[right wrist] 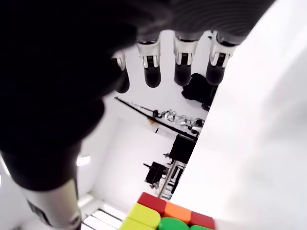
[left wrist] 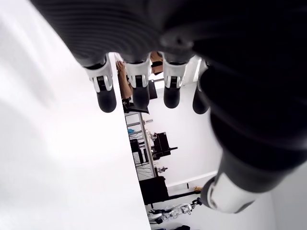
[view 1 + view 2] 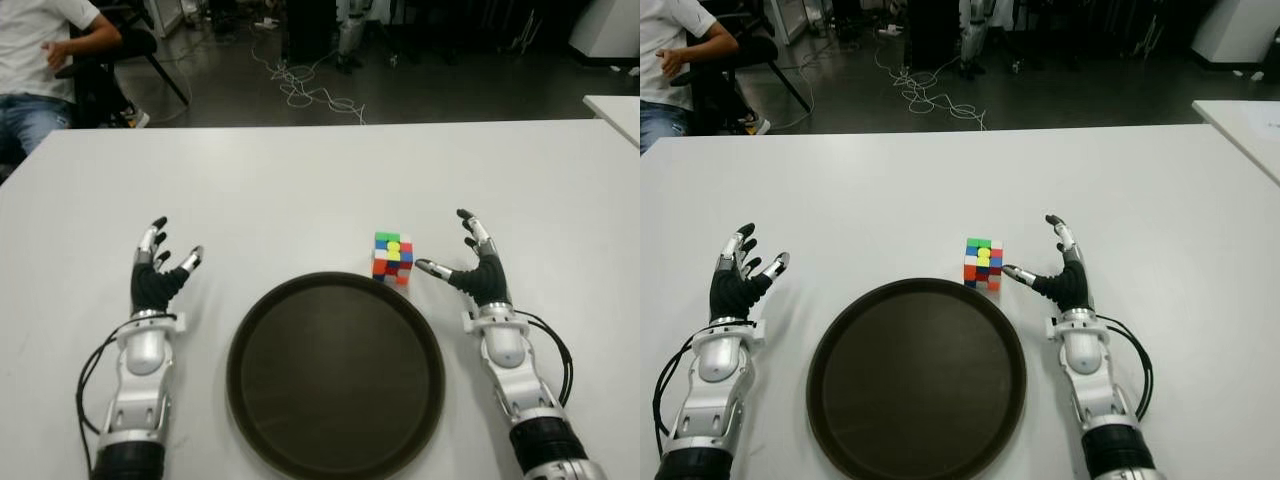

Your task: Pick up the Rubik's Cube and put it in the plate

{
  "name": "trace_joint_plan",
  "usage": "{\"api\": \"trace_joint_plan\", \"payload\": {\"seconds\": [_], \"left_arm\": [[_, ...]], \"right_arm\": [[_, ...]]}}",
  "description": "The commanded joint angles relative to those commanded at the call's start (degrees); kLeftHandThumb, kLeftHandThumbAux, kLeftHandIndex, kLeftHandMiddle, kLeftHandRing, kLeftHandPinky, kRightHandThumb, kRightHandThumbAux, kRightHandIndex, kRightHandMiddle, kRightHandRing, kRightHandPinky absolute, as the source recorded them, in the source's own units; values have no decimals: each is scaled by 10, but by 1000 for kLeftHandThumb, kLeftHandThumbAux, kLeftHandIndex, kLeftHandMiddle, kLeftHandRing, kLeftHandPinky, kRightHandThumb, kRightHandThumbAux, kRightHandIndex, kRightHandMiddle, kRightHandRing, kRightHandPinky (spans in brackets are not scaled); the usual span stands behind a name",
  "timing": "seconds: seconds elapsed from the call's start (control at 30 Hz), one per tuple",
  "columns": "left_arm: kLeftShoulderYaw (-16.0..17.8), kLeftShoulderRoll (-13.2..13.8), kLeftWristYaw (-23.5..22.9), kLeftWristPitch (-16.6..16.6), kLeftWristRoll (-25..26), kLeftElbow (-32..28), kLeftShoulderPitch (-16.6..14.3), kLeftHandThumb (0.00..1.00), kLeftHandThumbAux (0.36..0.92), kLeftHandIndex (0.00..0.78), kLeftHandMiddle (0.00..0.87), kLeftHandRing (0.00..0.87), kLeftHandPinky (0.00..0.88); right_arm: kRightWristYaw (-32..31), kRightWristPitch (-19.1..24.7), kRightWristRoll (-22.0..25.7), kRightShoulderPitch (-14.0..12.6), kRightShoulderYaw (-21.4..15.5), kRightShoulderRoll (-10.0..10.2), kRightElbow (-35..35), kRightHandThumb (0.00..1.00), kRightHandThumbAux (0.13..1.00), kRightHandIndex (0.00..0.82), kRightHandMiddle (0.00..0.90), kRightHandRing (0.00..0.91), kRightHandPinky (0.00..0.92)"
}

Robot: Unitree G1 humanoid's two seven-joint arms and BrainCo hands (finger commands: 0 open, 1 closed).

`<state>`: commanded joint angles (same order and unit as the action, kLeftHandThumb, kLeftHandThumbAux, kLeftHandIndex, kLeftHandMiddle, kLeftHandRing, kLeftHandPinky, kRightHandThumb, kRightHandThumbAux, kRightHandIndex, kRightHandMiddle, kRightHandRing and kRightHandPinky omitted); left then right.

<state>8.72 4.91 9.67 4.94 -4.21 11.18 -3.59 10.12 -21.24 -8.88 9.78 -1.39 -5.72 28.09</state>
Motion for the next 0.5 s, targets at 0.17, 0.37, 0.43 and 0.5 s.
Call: {"api": "trace_joint_plan", "payload": {"seconds": [0.17,0.37,0.43,0.5], "left_arm": [[1,-1,0,0,1,1,-1,0,786,0,0,0,7],[0,-1,0,4,1,2,0,0,778,0,0,0,19],[-1,0,-1,2,1,0,0,0,776,0,0,0,15],[-2,0,-2,0,2,-3,1,0,778,0,0,0,9]], "right_arm": [[-8,-1,-1,-2,4,-6,-4,0,760,0,0,0,0],[-4,-4,-7,-4,6,-7,-5,0,768,0,0,0,0],[-3,-5,-6,-5,5,-6,-6,0,775,0,0,0,0],[-3,-7,-8,-5,5,-7,-7,0,781,0,0,0,0]]}}
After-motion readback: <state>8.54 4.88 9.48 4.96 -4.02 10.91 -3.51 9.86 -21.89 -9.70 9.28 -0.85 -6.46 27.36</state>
